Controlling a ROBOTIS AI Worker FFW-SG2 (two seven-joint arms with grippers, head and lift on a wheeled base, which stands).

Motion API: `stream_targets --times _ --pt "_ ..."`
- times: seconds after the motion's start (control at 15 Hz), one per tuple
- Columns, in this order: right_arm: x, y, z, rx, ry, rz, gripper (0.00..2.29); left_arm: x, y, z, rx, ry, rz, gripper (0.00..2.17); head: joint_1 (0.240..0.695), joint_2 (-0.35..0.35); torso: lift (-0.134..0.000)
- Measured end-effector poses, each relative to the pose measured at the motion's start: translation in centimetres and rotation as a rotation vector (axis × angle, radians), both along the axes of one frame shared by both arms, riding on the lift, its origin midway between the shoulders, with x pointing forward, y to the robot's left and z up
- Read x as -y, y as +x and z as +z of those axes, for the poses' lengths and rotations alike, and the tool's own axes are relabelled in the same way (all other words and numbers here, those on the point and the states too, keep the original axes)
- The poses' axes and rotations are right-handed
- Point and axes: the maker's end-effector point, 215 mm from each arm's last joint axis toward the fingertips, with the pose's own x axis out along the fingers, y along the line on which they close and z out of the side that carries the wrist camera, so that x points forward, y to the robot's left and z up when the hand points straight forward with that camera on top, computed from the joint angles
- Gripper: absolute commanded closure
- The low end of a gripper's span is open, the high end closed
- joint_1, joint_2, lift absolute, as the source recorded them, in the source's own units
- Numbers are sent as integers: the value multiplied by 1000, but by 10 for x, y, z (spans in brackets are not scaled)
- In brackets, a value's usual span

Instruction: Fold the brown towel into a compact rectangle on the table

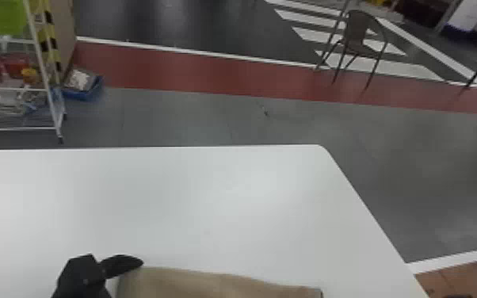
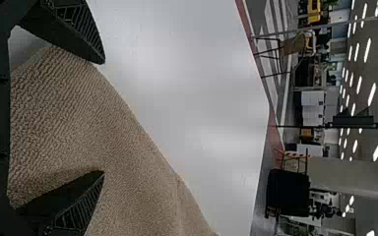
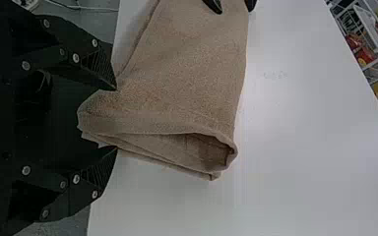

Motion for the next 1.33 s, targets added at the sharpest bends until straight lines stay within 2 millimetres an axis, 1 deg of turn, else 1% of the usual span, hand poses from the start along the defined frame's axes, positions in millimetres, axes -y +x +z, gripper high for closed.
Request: stream_targets --times 0.13,0.27,0.47,0.53,0.67,0.8,1.0,1.13,1.27,1.33 --pt "7 -1 6 13 8 -17 60 0 0 0 0 0 1 80 695 -350 -122" --pt "15 4 7 26 14 -39 66 0 0 1 1 0 0 80 695 -350 -122" --pt "20 18 -3 35 40 -65 90 2 -1 1 1 -2 -5 80 695 -350 -122" --pt "20 25 -8 38 50 -72 151 2 -1 1 0 -2 -6 80 695 -350 -122" --pt "17 36 -17 34 63 -73 286 3 -2 1 -1 -3 -8 80 695 -350 -122" --pt "12 43 -25 24 64 -66 292 2 -3 1 -1 -3 -9 80 695 -350 -122" --pt "8 48 -32 16 65 -59 674 1 -4 1 -2 -3 -9 80 695 -350 -122" --pt "6 49 -32 18 72 -58 964 1 -4 2 -2 -4 -8 80 695 -350 -122" --pt "6 49 -32 20 76 -59 1183 1 -4 3 0 -5 -9 80 695 -350 -122" --pt "7 49 -31 21 80 -62 1359 2 -4 3 1 -5 -9 80 695 -350 -122"
